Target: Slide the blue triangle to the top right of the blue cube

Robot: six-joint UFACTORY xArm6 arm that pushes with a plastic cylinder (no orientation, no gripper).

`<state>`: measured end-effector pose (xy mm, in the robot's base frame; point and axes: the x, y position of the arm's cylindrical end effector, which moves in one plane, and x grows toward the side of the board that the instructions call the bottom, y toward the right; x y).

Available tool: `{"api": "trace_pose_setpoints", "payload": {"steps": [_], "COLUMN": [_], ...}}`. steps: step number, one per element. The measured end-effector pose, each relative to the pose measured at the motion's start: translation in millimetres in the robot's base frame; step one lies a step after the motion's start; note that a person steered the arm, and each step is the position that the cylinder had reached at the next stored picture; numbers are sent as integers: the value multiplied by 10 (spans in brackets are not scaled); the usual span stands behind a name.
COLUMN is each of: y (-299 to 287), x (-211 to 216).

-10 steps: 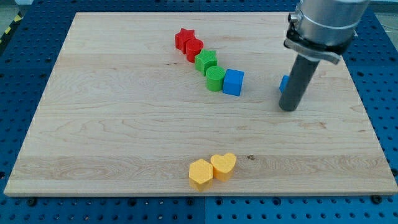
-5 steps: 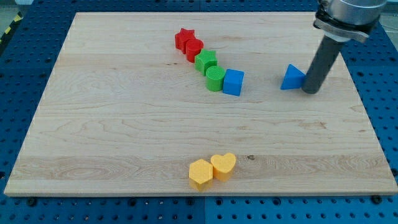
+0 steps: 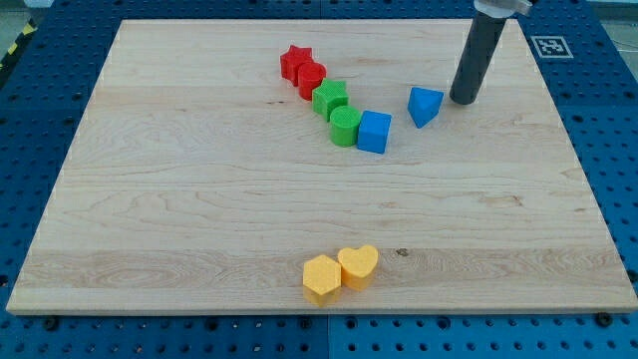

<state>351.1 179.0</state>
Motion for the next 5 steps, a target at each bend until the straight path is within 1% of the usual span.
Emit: {"api": "trace_pose_setpoints", "payload": {"steps": [1, 3, 4, 5], "y": [-268, -762, -740, -353], "x": [-6, 115, 60, -24]}}
